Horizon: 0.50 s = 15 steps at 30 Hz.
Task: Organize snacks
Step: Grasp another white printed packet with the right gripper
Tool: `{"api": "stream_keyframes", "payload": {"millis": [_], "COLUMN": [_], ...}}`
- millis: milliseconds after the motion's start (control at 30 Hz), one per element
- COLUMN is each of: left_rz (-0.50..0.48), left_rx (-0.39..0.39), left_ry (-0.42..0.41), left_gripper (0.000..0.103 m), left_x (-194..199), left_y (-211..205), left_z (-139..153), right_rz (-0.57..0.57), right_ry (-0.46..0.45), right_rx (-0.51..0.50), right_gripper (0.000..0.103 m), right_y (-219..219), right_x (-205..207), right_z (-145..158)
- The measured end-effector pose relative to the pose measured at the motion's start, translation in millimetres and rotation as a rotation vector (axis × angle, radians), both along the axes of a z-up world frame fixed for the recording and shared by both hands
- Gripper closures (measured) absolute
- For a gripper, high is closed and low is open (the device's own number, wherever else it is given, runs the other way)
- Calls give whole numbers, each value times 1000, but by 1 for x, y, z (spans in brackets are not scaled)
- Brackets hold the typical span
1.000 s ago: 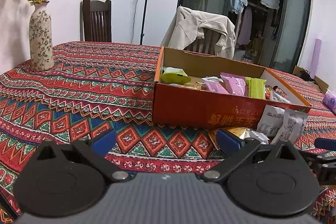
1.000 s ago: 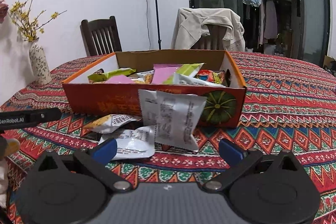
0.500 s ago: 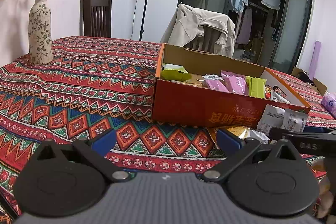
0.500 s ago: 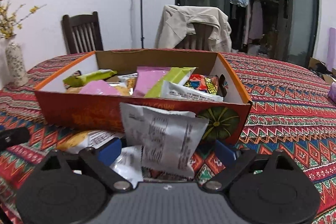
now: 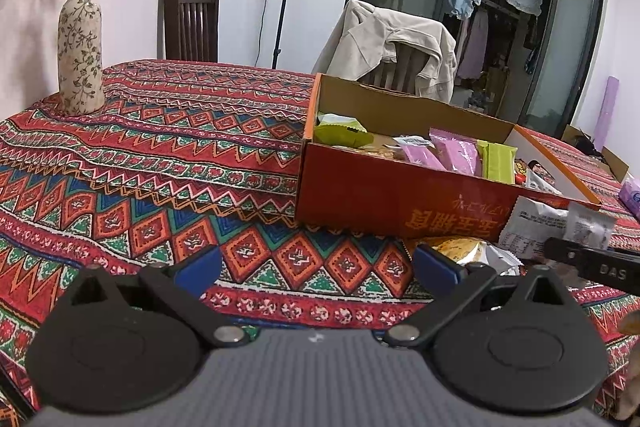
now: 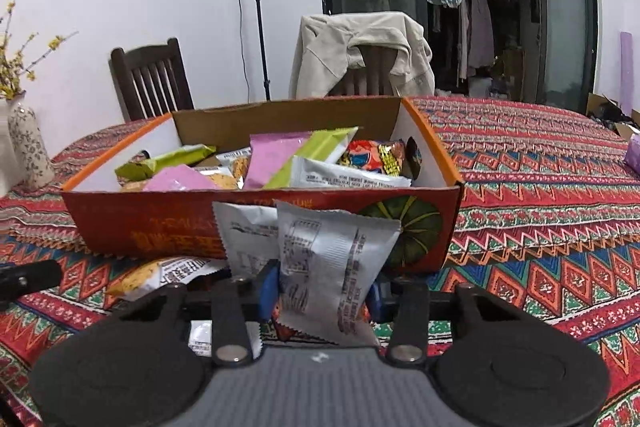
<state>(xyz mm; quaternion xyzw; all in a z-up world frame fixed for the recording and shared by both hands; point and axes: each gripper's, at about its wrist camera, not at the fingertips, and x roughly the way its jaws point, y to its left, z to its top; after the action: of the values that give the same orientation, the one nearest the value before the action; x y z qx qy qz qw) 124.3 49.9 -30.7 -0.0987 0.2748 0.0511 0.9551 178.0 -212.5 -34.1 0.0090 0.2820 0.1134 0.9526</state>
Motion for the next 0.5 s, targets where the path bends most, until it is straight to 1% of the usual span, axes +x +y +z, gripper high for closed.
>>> {"api": "stream_keyframes", "payload": {"millis": [267, 500], "left_rz": [32, 40], "left_rx": [21, 45], "left_ry": [16, 59], "left_gripper": [0, 0], "left_x": [3, 8], "left_y": [-1, -5], "left_z": [-1, 3], "right_rz": [-6, -3], "right_ry": [-39, -59], "right_rx": [27, 73], "right_gripper": [61, 61], "right_y": [-22, -41], "right_x": [-6, -5], "right_z": [7, 7]}}
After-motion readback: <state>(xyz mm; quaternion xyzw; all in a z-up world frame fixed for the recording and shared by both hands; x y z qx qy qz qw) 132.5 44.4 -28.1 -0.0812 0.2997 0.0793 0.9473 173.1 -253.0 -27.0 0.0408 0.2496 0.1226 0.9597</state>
